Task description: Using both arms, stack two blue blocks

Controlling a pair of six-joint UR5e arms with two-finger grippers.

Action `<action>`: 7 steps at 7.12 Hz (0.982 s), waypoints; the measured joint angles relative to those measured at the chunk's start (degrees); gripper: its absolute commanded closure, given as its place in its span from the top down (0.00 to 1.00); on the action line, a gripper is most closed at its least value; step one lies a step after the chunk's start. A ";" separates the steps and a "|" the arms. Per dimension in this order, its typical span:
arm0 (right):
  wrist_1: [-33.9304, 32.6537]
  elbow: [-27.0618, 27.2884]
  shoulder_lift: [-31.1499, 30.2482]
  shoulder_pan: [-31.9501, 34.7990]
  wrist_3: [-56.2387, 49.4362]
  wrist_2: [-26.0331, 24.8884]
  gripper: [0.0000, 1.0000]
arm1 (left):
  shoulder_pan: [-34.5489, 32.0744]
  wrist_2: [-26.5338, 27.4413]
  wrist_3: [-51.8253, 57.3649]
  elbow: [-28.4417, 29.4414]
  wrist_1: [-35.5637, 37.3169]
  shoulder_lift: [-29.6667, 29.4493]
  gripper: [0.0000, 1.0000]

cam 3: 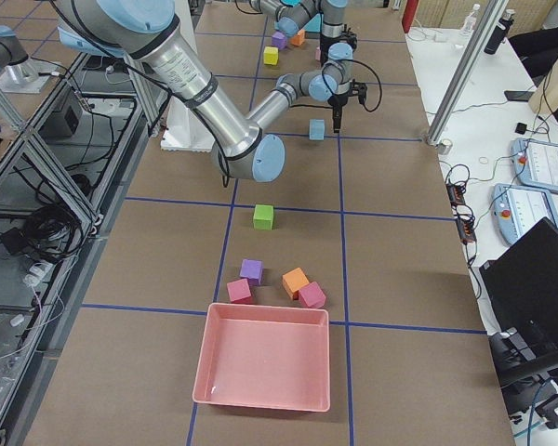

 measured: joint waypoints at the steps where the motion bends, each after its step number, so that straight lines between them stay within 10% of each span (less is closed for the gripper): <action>1: 0.08 0.97 -1.62 1.09 -2.12 0.37 1.00 | 1.92 2.01 -0.67 1.94 -0.14 -2.21 0.70; 7: 3.13 1.82 -6.01 3.10 -5.70 0.50 1.00 | 6.59 7.43 -2.45 10.75 -5.93 -8.77 0.70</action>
